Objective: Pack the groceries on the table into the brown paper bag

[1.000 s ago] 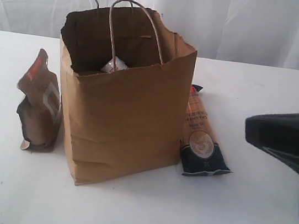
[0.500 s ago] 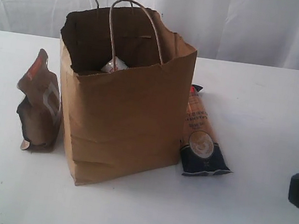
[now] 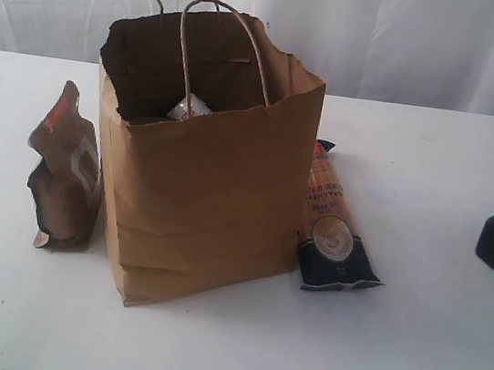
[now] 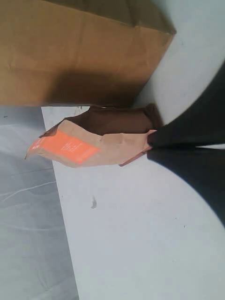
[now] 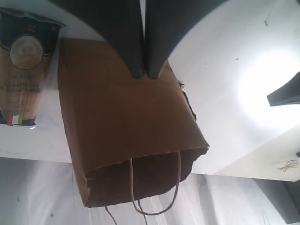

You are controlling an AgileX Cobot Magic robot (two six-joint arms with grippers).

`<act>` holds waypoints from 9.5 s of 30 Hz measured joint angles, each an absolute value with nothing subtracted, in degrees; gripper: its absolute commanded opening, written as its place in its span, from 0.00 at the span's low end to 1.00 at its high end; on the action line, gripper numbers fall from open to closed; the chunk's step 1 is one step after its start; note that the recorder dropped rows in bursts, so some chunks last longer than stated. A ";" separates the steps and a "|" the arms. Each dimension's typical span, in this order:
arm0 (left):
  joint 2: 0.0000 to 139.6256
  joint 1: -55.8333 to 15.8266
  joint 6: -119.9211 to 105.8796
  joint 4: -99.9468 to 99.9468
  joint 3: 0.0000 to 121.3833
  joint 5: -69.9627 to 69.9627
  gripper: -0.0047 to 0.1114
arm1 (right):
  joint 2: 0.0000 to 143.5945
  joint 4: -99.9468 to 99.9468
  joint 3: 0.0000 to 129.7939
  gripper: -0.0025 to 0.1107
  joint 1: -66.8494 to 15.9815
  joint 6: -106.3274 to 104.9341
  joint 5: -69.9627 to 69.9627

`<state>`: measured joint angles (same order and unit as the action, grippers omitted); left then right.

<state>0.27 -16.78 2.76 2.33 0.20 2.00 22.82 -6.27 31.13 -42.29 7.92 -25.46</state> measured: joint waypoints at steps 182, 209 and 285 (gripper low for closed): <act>99.14 -19.95 13.24 9.10 73.50 39.49 0.04 | 0.30 7.71 0.25 0.02 -19.61 2.38 -18.78; 74.75 -20.06 3.49 6.80 97.47 64.80 0.04 | 0.30 7.71 0.25 0.02 -19.61 2.38 -18.43; 95.42 -30.18 8.60 -8.30 112.23 62.54 0.04 | 0.30 7.71 0.25 0.02 -19.61 3.52 -18.29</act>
<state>95.42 -30.18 8.60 -8.30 112.23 62.54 0.30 7.71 0.25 -19.61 3.52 -18.29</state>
